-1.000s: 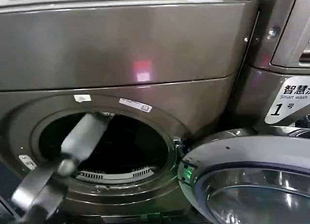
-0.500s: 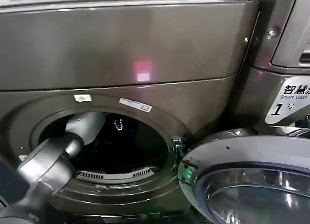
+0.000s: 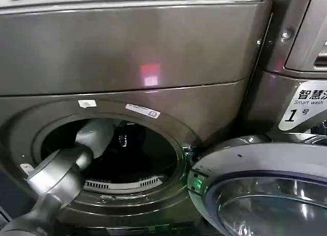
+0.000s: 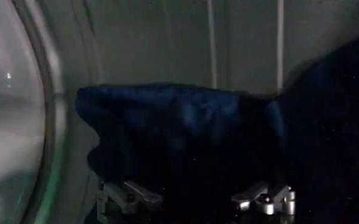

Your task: Grasp the clothes from the dryer.

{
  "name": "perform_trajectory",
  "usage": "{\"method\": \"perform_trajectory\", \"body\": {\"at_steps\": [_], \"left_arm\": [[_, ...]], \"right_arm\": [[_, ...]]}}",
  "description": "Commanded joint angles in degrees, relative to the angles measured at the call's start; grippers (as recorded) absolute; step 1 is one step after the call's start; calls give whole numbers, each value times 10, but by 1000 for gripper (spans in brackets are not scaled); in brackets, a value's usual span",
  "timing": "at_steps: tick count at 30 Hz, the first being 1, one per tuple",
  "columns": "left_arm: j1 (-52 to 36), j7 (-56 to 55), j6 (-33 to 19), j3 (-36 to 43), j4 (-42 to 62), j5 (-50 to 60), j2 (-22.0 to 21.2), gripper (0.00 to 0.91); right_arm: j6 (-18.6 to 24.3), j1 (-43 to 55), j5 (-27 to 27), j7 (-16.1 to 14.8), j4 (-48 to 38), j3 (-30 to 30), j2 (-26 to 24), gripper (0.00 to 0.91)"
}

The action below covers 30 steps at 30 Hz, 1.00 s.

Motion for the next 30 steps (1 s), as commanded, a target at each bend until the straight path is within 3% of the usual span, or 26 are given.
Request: {"method": "perform_trajectory", "body": {"at_steps": [1,2,3,4,30], "left_arm": [[8,5,0,3,8,3,-3,907],[8,6,-2,3,8,3,-3,569],[6,8,-3,3,8,3,-3,148],[5,8,-4,3,8,3,-4,23],[0,24,-7,-1,1,-7,-12,0]], "right_arm": [[1,2,-2,0,0,-4,1,907],[1,2,-2,0,0,-4,1,907],[1,1,-2,0,-1,-3,1,907],[1,1,-2,0,-1,-3,1,907],[3,1,-4,1,-8,-3,1,907]]}}
